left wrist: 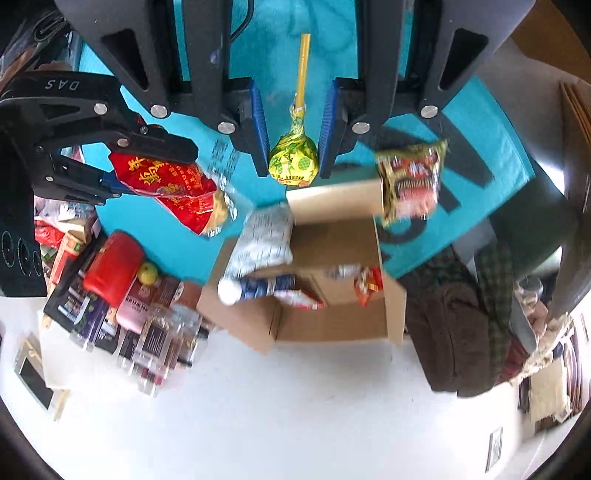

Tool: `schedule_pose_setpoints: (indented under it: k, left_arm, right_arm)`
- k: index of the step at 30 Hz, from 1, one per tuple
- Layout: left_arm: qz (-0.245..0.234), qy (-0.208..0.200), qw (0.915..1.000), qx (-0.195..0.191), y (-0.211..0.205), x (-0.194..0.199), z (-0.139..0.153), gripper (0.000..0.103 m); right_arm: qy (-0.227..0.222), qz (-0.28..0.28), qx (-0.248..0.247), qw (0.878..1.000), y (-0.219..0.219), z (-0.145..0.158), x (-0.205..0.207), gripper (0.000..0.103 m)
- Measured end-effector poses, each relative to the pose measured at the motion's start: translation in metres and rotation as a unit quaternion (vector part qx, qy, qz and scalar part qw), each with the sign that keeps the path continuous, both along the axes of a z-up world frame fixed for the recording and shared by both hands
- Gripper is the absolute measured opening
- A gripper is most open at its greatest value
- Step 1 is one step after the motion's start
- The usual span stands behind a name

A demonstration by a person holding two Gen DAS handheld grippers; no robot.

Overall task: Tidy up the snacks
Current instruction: 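Carry the lollipop and the red bag over the cardboard box with both grippers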

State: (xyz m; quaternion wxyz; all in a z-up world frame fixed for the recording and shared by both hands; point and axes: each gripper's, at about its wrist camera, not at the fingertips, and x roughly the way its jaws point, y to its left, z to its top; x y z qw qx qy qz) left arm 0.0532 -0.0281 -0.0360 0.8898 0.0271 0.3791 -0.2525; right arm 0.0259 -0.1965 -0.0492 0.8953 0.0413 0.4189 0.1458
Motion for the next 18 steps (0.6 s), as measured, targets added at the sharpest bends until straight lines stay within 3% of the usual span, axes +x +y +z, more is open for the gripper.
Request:
schedule_pose_setpoints:
  k: [18]
  left_arm:
    - [0.025, -0.082, 0.9958, -0.032, -0.001, 0.048, 0.067, 0.026]
  right_arm:
    - [-0.097, 0.013, 0.012, 0.995, 0.012, 0.071, 0.047, 0.048]
